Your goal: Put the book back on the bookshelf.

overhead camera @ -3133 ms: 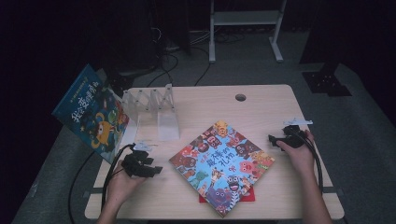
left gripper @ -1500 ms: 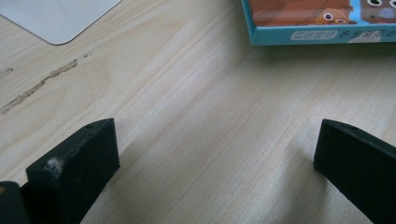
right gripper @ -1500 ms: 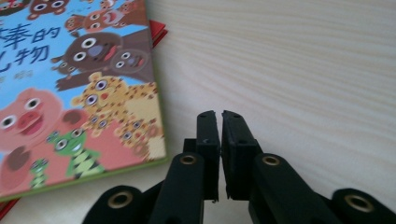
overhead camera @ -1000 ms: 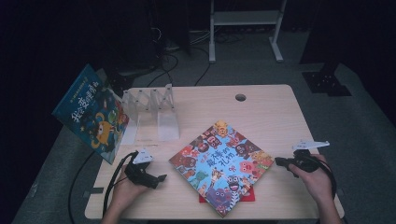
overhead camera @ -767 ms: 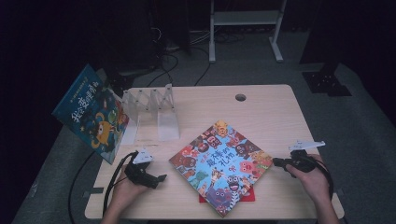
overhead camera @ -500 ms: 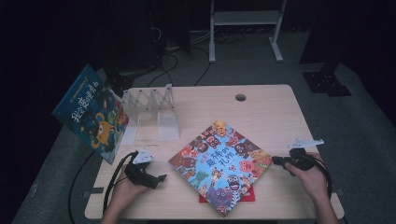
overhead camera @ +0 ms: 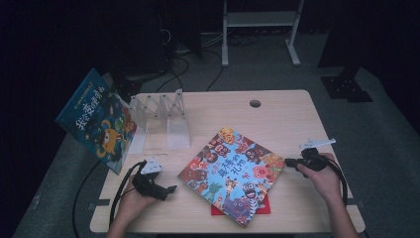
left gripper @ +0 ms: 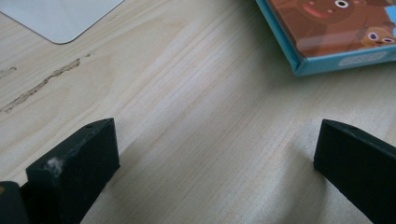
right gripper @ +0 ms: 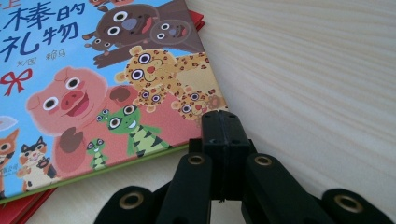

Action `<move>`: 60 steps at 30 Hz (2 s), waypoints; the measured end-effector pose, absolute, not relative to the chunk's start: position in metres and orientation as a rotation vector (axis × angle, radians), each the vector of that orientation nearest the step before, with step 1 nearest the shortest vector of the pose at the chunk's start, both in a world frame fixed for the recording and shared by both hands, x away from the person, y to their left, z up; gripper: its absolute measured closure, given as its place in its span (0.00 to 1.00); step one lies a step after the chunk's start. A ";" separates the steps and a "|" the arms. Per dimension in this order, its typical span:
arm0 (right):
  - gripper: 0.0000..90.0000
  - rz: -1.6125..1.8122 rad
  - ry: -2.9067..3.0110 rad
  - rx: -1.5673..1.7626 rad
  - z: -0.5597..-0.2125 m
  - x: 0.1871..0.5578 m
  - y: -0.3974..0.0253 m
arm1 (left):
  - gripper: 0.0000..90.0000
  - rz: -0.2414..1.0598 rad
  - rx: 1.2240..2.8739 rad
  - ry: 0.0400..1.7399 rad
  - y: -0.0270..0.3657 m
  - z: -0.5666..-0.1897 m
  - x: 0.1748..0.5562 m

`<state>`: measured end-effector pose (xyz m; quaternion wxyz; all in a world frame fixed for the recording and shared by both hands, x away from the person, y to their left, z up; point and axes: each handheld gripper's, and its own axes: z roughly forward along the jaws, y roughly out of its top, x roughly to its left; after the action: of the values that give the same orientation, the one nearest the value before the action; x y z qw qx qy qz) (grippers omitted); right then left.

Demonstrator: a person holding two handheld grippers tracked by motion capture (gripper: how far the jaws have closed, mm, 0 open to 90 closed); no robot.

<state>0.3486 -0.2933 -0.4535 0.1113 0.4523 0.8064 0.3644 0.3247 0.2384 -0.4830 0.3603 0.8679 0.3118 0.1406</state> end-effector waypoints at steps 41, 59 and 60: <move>1.00 1.181 2.607 0.966 -0.452 0.302 -0.221 | 0.00 0.361 2.235 0.804 0.238 -0.483 0.325; 0.82 1.206 2.509 0.959 -0.447 0.309 -0.221 | 0.00 0.263 2.193 0.795 0.225 -0.438 0.362; 0.76 1.214 2.490 0.971 -0.447 0.311 -0.223 | 0.00 0.262 2.190 0.790 0.222 -0.437 0.366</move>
<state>0.3113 -0.2225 -0.4468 0.1030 0.3292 0.8437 0.4114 0.3659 0.2216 -0.4374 0.3888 0.8612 0.3107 0.1032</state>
